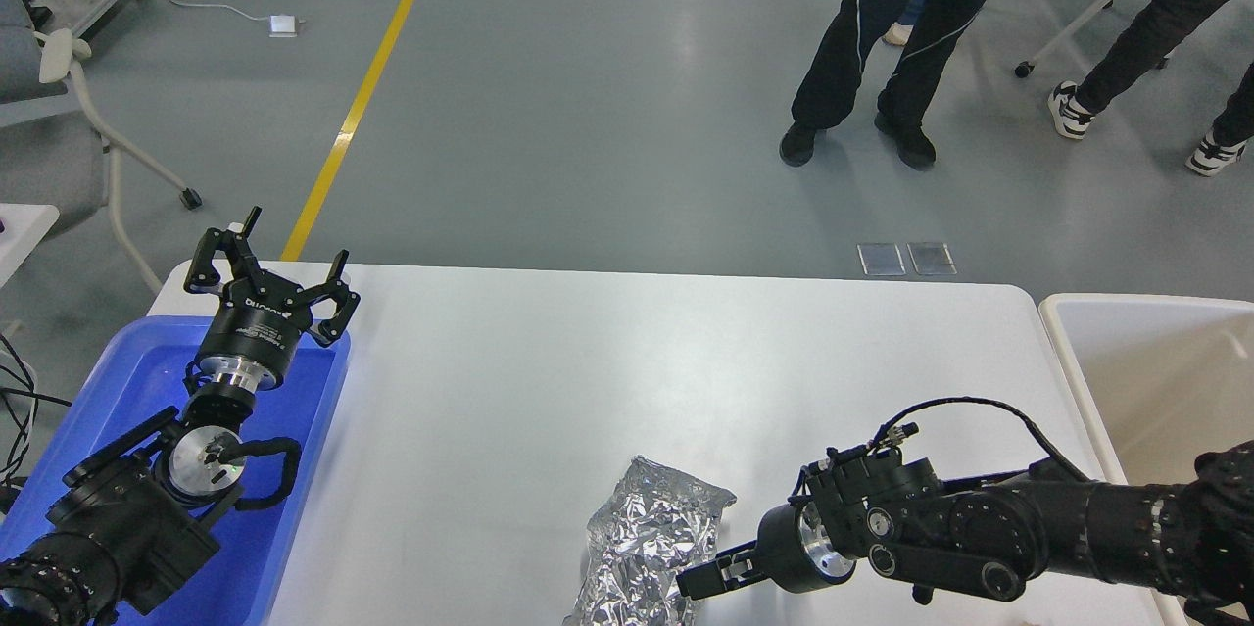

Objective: Tidy desktop
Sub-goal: 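Close the right gripper on the foil bag and lift it, then carry the foil bag with the right gripper over the white bin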

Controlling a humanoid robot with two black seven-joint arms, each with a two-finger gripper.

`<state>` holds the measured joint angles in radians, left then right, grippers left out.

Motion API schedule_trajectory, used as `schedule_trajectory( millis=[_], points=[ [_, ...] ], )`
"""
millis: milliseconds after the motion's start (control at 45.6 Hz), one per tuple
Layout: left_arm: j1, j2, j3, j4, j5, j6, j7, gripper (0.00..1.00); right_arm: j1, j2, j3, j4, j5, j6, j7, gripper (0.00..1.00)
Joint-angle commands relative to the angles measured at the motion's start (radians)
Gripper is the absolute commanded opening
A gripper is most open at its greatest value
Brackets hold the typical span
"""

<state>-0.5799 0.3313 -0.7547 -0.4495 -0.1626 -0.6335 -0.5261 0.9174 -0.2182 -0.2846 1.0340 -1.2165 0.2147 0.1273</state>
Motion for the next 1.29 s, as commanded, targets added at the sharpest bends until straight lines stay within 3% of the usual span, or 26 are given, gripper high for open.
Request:
schedule_trajectory(
  millis=[0, 22, 417, 833, 1272],
  points=[
    [0.0, 0.0, 0.0, 0.0, 0.0, 0.0, 0.0, 1.0, 0.001, 0.011, -0.007, -0.012, -0.046, 0.0, 0.0, 0.04],
    [0.0, 0.0, 0.0, 0.0, 0.0, 0.0, 0.0, 1.0, 0.001, 0.011, -0.008, -0.014, -0.046, 0.0, 0.0, 0.0],
    [0.0, 0.0, 0.0, 0.0, 0.0, 0.0, 0.0, 1.0, 0.023, -0.004, -0.001, -0.003, -0.038, 0.006, 0.0, 0.0],
    [0.0, 0.0, 0.0, 0.0, 0.0, 0.0, 0.0, 1.0, 0.251, -0.156, 0.012, 0.158, 0.055, 0.04, 0.003, 0.0],
    [0.0, 0.0, 0.0, 0.002, 0.0, 0.0, 0.0, 1.0, 0.561, -0.444, 0.056, 0.351, 0.33, 0.31, -0.011, 0.0]
  ],
)
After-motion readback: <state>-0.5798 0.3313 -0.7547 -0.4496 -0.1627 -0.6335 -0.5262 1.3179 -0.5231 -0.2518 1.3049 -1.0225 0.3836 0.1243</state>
